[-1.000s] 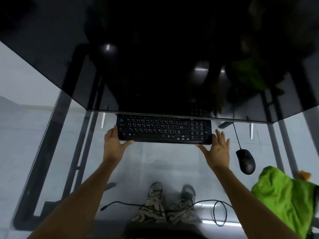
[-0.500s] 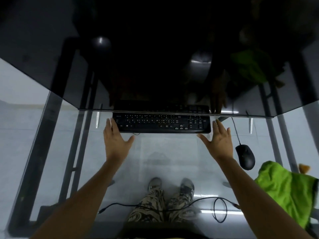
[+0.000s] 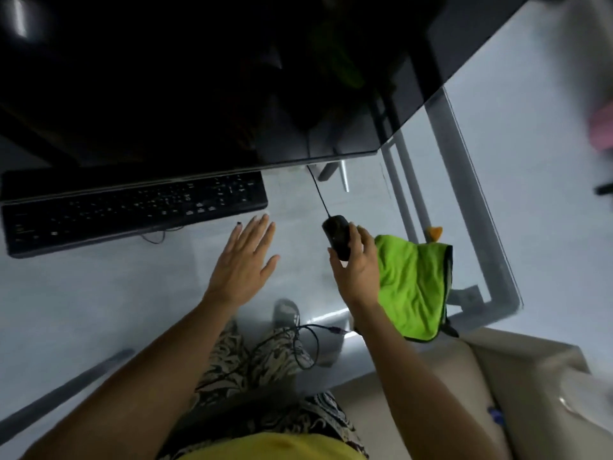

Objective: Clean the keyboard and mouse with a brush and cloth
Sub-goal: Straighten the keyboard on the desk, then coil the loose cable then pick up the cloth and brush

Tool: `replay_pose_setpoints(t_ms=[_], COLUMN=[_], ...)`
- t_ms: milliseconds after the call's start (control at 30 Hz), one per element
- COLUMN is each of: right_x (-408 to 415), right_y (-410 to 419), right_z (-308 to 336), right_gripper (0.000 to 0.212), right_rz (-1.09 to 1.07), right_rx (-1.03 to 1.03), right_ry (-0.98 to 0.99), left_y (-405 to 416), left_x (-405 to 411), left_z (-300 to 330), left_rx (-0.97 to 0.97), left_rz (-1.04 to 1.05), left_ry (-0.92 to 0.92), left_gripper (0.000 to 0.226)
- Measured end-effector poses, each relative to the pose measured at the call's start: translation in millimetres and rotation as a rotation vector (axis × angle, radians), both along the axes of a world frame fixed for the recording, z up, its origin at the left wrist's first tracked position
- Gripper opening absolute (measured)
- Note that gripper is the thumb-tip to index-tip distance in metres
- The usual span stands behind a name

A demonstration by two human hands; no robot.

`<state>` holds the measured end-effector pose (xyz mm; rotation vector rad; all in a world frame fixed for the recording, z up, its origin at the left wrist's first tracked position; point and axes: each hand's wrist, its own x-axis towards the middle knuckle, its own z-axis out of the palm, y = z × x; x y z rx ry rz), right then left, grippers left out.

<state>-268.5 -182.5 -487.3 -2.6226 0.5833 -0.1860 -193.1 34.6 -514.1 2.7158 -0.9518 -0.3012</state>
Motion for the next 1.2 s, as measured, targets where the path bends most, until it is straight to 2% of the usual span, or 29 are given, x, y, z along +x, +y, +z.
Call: replay_pose_setpoints(t_ms=[167,367,600,833,933,1033,1100,1133,1200], right_x=[6,66,117,126,115,81,51,36,6], right_y=[0,13,23,24,25,24,18,14,12], right_z=[-4,-9,-17,-18,-11,6,19,25,34], right_gripper=[0.060,0.059,0.062,0.067,0.072,0.057,0.032,0.023,0.022], right_rz=[0.029,0.149,0.161,0.158,0.158,0.068,0.153,0.275,0.578], right_rx=[0.014,-0.004,-0.013,-0.026,0.068,0.238,0.300,0.337,0.381], right_ry=[-0.041,-0.098,-0.134,-0.110,-0.062,-0.033,0.034,0.126,0.373], left_y=[-2,-2,-4,-2,-2,-2,0,2,9], left_x=[-2,-2,-3,-2,-2,-8,-18,-25,-41], left_z=[3,1,0,-3,-4,3,10,15,21], left_rx=[0.006,-0.033,-0.084,-0.089,-0.091,-0.133,-0.185,-0.203,-0.213], left_rz=[0.011,0.037,0.053,0.057,0.046,0.088,0.163,0.187,0.188], left_ry=[-0.017,-0.059,-0.057,-0.083,-0.068,-0.021,0.001,0.006,-0.002], left_gripper=[0.063,0.060,0.059,0.059,0.059,0.060,0.061,0.061,0.062])
